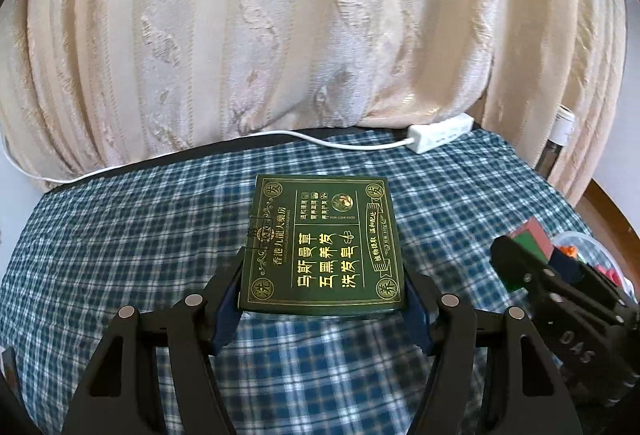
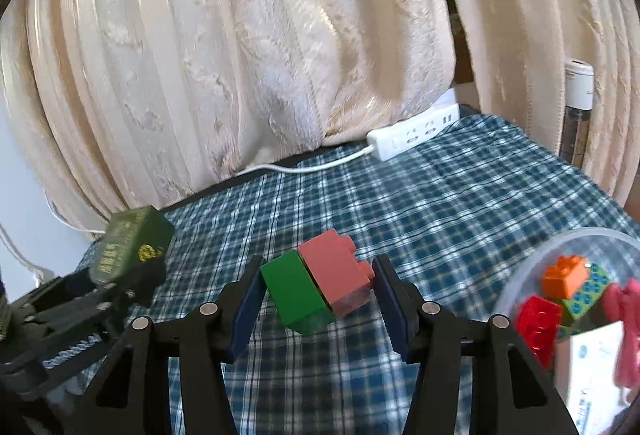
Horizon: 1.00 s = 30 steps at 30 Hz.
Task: Organize objects
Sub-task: 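Carry the green box and green-pink block over the clear bowl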
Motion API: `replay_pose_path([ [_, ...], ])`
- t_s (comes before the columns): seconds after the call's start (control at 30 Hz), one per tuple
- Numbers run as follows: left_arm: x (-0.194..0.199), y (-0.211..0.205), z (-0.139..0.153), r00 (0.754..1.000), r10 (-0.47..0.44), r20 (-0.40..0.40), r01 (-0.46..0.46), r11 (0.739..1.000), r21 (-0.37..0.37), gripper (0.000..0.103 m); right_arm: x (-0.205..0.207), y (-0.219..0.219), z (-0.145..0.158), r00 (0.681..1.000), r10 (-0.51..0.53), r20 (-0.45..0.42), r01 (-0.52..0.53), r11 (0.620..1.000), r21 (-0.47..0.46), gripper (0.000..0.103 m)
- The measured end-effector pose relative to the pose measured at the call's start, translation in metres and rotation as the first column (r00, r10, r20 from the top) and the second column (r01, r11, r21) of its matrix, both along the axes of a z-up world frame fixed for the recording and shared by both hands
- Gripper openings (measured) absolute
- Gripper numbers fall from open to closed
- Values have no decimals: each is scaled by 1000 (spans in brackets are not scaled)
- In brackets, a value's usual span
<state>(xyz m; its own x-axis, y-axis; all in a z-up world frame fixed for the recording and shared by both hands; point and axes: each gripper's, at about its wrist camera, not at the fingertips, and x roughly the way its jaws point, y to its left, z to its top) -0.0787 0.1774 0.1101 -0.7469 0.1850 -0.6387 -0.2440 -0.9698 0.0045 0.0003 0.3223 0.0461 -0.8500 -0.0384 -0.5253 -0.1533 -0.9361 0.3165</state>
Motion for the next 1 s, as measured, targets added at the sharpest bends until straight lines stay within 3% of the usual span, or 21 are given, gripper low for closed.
replay_pose_path([
  [0.5, 28, 71, -10, 983, -176, 46, 176, 984, 8, 68, 69, 71, 9, 988, -151, -22, 152, 988, 27, 57],
  [0.67, 36, 90, -12, 974, -219, 57, 219, 976, 9, 68, 79, 104, 5, 974, -227, -3, 227, 973, 37, 57],
  [1.0, 52, 123, -17, 950, -304, 78, 305, 952, -3, 68, 87, 143, -2, 960, -276, 36, 275, 961, 26, 57],
])
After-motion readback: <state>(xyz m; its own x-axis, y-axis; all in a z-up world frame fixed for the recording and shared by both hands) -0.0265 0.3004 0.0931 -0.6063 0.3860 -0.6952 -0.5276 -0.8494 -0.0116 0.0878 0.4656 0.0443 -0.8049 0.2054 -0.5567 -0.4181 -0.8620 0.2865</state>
